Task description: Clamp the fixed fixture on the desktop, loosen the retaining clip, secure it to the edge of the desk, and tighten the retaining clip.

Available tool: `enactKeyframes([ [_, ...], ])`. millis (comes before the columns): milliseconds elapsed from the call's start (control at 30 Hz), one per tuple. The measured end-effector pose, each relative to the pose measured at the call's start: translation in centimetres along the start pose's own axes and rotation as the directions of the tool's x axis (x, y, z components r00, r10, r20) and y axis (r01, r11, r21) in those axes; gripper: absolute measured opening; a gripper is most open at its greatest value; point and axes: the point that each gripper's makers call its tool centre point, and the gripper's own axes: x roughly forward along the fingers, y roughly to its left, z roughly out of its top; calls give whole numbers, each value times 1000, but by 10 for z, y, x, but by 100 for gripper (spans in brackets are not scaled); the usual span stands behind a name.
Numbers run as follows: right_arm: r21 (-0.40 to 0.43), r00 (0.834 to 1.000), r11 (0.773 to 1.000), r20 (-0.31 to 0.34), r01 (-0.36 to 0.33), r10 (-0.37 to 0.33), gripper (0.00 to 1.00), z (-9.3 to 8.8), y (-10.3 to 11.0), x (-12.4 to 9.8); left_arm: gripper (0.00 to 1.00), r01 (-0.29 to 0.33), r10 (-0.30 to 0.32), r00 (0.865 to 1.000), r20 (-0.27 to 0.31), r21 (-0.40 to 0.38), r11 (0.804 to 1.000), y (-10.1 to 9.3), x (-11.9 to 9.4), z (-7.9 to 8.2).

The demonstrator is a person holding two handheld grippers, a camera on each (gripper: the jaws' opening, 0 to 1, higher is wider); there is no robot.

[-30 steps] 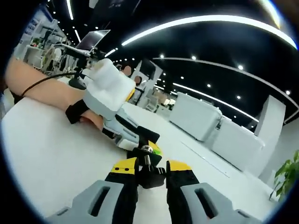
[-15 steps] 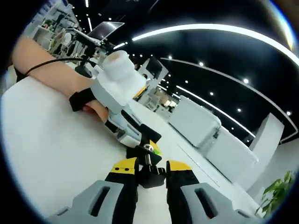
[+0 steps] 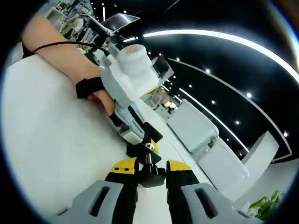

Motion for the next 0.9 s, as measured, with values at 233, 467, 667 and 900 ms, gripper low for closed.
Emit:
enactKeyframes([
  [233,-143,1000,990,-20,6,-9,23,-1,2,2,7,-2,2,1000,1,0,1000,0,-1,0],
  [467,-180,1000,984,-24,12,-16,23,-1,2,3,7,-6,6,1000,-4,-4,1000,0,-2,-1],
  [667,-234,999,972,-29,14,-21,22,0,4,3,7,-6,6,1000,-6,-5,1000,0,-2,-2],
  [900,-271,999,963,-31,9,-18,23,1,3,3,7,-6,6,1000,-7,-12,1000,1,-1,-1],
])
